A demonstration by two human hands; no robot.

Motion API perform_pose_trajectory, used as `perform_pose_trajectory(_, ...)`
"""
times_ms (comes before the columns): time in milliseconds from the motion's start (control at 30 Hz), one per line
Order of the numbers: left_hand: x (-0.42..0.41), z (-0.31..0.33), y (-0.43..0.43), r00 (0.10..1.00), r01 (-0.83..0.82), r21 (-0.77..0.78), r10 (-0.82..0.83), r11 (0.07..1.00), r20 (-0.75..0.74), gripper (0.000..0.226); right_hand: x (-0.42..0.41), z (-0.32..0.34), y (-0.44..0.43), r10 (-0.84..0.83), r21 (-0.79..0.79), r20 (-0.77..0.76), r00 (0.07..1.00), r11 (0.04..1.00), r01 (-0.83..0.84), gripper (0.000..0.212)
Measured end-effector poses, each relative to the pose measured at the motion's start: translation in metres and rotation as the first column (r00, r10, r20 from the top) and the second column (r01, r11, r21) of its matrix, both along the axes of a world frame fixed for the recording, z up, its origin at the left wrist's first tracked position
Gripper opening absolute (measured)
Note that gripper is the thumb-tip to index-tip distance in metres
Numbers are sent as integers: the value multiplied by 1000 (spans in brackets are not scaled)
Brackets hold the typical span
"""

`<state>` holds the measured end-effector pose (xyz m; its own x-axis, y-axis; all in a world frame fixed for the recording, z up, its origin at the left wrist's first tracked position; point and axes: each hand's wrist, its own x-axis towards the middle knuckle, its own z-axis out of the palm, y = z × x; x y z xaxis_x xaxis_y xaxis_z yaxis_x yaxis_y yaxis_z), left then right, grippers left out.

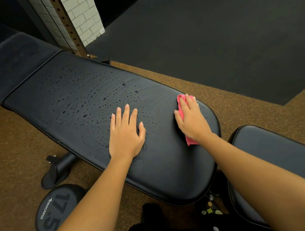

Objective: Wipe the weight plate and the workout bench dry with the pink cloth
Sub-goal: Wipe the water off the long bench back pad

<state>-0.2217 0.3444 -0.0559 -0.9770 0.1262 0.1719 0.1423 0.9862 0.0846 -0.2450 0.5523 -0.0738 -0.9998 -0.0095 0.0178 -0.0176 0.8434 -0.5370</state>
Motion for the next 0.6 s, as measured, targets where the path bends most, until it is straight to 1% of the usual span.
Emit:
perform_pose_trajectory(67, -1, 0, 0, 1000, -1, -4, 1, 1000, 0, 60, -1, -1, -1, -9, -23, -5, 1000, 1000, 9, 58)
perform_pose_trajectory(167, -2, 0, 0, 1000, -4, -6, 4, 1000, -2, 60, 19, -7, -6, -50, -28, -70, 996, 998, 48, 58)
perform_pose_trajectory(300, -1, 1, 1, 1000, -9, -12, 9, 1000, 1, 61, 38, -13, -1, -77, 30, -106, 991, 996, 80, 56)
perform_pose_trajectory(367, -1, 1, 1, 1000, -10, -11, 10, 1000, 1, 61, 32, -12, 3, -69, 43, -88, 994, 996, 73, 55)
perform_pose_trajectory(533, 0, 1, 2, 1000, -17, 3, 17, 1000, 5, 57, 1, -6, 26, -159, 29, 32, 987, 987, 158, 59)
perform_pose_trajectory(600, 0, 1, 1, 1000, -15, -6, 15, 1000, 3, 59, 0, -4, 27, -165, 7, 56, 985, 986, 165, 60)
